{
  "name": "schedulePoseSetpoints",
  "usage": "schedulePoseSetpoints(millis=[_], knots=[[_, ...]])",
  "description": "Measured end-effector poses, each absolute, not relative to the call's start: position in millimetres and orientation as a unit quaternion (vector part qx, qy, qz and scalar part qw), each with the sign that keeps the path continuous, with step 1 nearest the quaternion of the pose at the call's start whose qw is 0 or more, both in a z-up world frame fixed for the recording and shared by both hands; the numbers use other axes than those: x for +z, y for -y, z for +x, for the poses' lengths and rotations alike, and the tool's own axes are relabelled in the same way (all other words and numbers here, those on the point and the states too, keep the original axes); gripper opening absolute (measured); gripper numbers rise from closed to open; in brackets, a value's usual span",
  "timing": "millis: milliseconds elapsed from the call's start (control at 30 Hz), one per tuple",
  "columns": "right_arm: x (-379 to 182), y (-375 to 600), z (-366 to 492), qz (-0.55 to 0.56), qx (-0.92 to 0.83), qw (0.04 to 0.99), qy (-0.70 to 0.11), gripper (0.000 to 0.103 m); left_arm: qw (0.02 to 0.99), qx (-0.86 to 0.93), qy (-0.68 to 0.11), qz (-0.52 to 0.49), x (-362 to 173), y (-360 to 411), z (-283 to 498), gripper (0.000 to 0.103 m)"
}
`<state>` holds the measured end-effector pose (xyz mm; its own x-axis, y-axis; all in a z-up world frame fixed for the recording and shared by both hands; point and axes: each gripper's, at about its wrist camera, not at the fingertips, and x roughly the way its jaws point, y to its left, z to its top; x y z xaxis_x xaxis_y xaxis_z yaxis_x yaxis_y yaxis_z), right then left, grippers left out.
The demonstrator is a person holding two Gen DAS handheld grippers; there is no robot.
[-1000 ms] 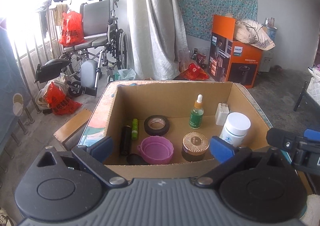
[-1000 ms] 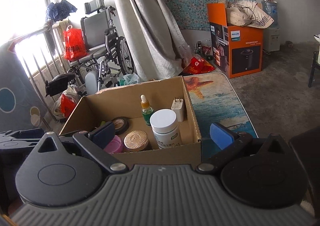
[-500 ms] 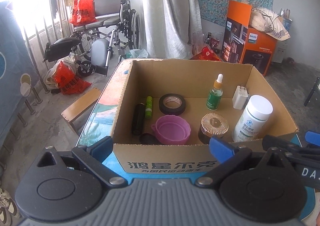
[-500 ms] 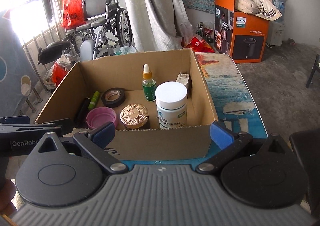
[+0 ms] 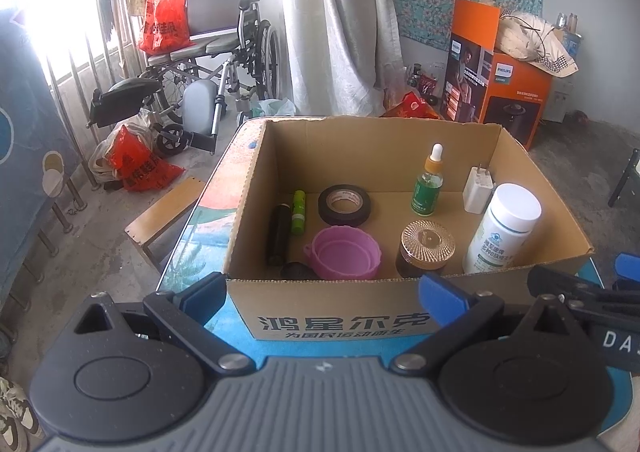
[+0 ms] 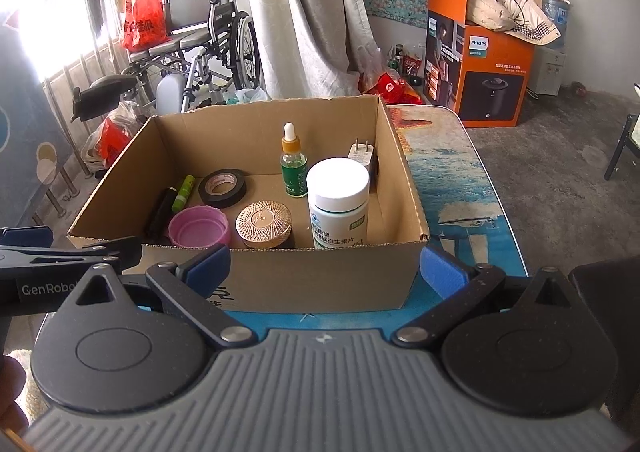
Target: Organize rigid objects
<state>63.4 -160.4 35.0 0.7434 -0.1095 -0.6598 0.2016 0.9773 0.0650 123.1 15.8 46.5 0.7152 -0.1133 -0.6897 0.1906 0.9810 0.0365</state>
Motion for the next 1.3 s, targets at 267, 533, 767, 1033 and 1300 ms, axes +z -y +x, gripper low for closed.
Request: schedulePoseSetpoints(millis=[267,533,767,1033,1300], knots=[[41.1,157.4,60.2,0.063,-0.084,0.934,-0.343,0.102,0.926,-0.080,-0.363,0.056,51.1,-16.5,121.4,0.103],[44.2,157.0,59.4,0.060,-0.086,0.933,-0.343,0.102,0.927,-0.079,-0.363,0.058,51.1,-16.6,121.1,0.103],[44.9,158.0,60.6,0.061,-0.086,0.932,-0.346,0.102,0.926,-0.079,-0.364,0.056,51.3,-17.5,121.7,0.103],[45.1,157.2,61.7,0.058,-0.085,0.933,-0.346,0.102,0.927,-0.078,-0.364,0.054,52.2,-18.0,121.0,0.103],[45.7,156.7,62.4,0.058,-0.085,0.932,-0.347,0.102,0.927,-0.076,-0.364,0.053,52.4,-18.2,120.3,0.103]])
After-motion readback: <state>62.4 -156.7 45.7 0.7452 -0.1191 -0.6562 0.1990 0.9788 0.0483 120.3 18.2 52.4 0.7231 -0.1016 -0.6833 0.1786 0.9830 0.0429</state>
